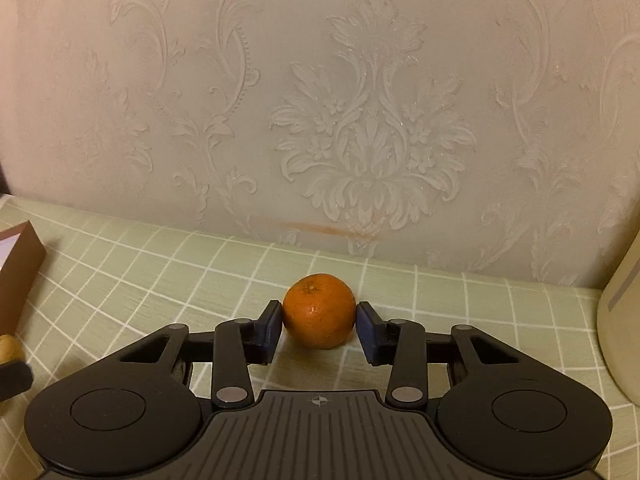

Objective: Organize fruits
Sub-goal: 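Grasp a tan round nut with the left tool while the right tool grasps a mandarin, then carry the nut and mandarin in both tools over the box, then open both tools to drop the nut and mandarin into the box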

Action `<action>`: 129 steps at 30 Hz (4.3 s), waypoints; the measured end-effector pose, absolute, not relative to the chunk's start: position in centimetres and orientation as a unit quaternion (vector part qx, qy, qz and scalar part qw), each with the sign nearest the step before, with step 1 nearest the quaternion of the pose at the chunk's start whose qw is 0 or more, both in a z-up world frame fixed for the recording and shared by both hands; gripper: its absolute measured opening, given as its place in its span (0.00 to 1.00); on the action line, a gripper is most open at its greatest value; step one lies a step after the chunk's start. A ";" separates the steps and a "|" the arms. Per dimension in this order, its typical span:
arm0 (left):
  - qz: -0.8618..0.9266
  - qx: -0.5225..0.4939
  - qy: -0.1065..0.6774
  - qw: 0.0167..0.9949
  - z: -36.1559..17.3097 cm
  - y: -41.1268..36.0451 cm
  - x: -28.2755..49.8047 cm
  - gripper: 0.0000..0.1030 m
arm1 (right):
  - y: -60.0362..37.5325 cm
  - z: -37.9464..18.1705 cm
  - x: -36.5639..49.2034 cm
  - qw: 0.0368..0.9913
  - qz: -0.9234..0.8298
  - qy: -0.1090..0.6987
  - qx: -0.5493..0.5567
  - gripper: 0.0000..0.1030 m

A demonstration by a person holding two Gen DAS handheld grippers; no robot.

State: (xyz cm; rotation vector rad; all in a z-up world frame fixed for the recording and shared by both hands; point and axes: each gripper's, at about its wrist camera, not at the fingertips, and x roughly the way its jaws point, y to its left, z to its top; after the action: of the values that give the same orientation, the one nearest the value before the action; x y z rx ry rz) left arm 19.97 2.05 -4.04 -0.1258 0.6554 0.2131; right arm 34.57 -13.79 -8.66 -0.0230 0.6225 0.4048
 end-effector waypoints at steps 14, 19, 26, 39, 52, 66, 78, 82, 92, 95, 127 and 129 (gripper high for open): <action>0.079 -0.064 0.316 0.943 -3.6 0.4 20.1 0.17 | -16.4 -6.3 31.3 0.933 0.209 0.291 -0.024 0.39; 0.061 -0.056 0.314 0.946 -3.0 -1.5 19.3 0.17 | -19.2 -5.3 29.7 0.936 0.196 0.291 -0.018 0.39; 0.042 -0.032 0.303 0.951 -1.7 -3.5 16.9 0.17 | -23.0 -4.0 25.8 0.937 0.192 0.291 -0.025 0.39; 0.028 -0.014 0.296 0.955 -0.4 -5.2 11.8 0.17 | -23.1 -2.9 18.2 0.927 0.233 0.287 -0.064 0.39; 0.066 -0.015 0.284 0.956 1.0 -1.0 6.2 0.17 | -17.7 -1.3 14.1 0.911 0.303 0.266 -0.083 0.39; 0.198 -0.046 0.268 0.942 2.4 9.8 0.5 0.17 | -7.1 0.8 11.8 0.885 0.395 0.233 -0.084 0.39; 0.277 -0.063 0.243 0.927 3.9 17.6 -0.3 0.17 | 0.0 1.4 13.0 0.875 0.420 0.225 -0.081 0.39; 0.286 -0.077 0.241 0.924 3.7 19.1 -0.2 0.17 | 1.9 1.8 13.8 0.876 0.423 0.222 -0.065 0.39; 0.304 -0.095 0.249 0.915 1.9 22.0 0.8 0.17 | 4.3 0.2 16.2 0.876 0.418 0.235 -0.049 0.39; 0.308 -0.105 0.255 0.911 1.2 23.0 1.1 0.17 | 4.8 0.2 16.9 0.878 0.417 0.232 -0.046 0.39; 0.330 -0.093 0.252 0.905 -0.2 24.0 2.1 0.94 | 7.5 -3.5 19.3 0.886 0.395 0.235 -0.064 1.00; 0.329 -0.091 0.253 0.905 -0.2 23.9 2.2 0.94 | 7.6 -3.4 19.2 0.885 0.397 0.234 -0.063 1.00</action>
State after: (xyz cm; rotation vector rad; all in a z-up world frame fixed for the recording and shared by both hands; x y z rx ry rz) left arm 2.24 23.87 -0.24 -0.1872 0.5227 0.6787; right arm 19.22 7.62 -3.37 -0.1318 0.4873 0.8263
